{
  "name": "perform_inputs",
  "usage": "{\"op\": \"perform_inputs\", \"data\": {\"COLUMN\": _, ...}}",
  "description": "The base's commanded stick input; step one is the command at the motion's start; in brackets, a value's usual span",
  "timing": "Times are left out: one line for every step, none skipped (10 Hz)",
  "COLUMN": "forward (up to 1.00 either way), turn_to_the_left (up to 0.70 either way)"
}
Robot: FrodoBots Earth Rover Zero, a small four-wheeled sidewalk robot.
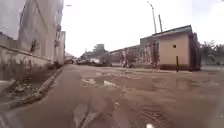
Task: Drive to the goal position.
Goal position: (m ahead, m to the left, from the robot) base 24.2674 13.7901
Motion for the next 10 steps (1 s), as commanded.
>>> {"op": "perform_inputs", "data": {"forward": 0.70, "turn_to_the_left": 0.00}}
{"op": "perform_inputs", "data": {"forward": 0.70, "turn_to_the_left": 0.00}}
{"op": "perform_inputs", "data": {"forward": 0.70, "turn_to_the_left": 0.00}}
{"op": "perform_inputs", "data": {"forward": 0.70, "turn_to_the_left": 0.00}}
{"op": "perform_inputs", "data": {"forward": 0.70, "turn_to_the_left": 0.00}}
{"op": "perform_inputs", "data": {"forward": 0.70, "turn_to_the_left": 0.35}}
{"op": "perform_inputs", "data": {"forward": 0.70, "turn_to_the_left": 0.35}}
{"op": "perform_inputs", "data": {"forward": 0.70, "turn_to_the_left": 0.35}}
{"op": "perform_inputs", "data": {"forward": 0.70, "turn_to_the_left": 0.35}}
{"op": "perform_inputs", "data": {"forward": 0.70, "turn_to_the_left": 0.35}}
